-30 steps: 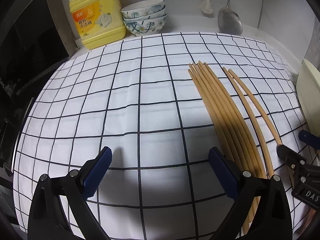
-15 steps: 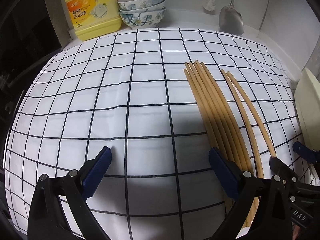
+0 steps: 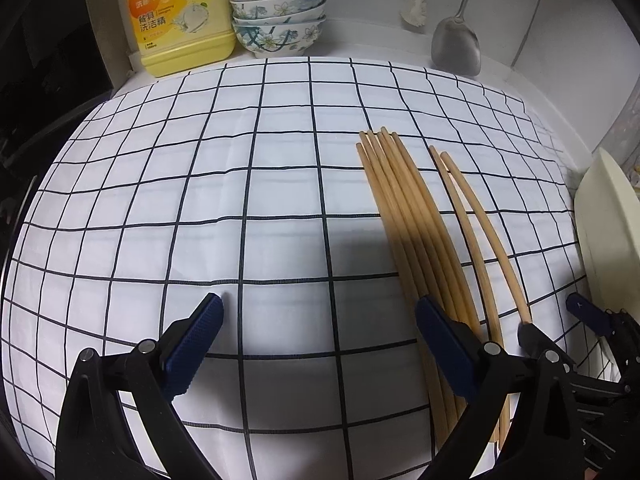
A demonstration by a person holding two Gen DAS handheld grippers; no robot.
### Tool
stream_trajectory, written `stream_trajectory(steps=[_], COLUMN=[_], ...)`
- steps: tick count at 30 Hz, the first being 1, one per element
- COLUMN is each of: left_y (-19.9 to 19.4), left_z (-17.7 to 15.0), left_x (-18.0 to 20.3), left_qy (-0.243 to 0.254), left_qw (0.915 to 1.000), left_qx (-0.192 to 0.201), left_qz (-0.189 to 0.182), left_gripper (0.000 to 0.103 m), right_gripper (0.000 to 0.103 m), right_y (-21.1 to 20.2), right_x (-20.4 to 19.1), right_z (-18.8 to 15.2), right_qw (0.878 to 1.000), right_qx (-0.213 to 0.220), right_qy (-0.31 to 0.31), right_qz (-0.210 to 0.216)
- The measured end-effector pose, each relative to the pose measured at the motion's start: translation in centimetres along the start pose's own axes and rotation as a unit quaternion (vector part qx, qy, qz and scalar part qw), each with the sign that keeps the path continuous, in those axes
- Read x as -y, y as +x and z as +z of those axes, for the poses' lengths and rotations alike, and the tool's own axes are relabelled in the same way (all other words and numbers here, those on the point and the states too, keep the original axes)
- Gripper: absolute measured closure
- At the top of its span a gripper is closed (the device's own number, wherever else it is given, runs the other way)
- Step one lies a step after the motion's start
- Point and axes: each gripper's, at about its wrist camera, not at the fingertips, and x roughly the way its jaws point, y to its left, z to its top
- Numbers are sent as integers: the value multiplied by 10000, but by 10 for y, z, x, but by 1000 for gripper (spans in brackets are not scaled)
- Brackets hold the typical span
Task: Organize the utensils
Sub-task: 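Close the right tool on one chopstick while the left tool grasps another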
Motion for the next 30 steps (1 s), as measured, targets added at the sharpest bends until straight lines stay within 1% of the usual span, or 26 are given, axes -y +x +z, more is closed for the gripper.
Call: stream_trajectory(steps=[5,8,14,20,21,22,23,30], left_y=[1,2,3,6,7,9,8,3], left_z=[1,1,2,7,7,6,5,-2], left_x=[1,2,3,0,1,3,3,-10], left_qy=[1,39,65,67,108,215,255,252], left_qw=[10000,10000,10000,9999,9999,9994,9993,9993], left_qx=[4,2,-28,-60,-58,-70,-10,30], left_qz=[-47,-22,-7,67,105,267,282,259], left_gripper=[8,6,5,5,5,5,5,6], right_gripper=[28,28,28,28,28,28,28,28], right_y=[0,0,0,0,0,0,0,0], right_x=[0,0,0,0,0,0,-1,-1], right_z=[0,0,0,1,1,1,0,0], right_qw=[10000,10000,10000,10000,10000,10000,10000,10000], right_qx=[-4,-6,-8,-10,-12,-12,-11,2], right_qy=[-1,-2,-2,-5,-5,-1,-2,3], right_qz=[2,2,4,7,11,10,9,-1])
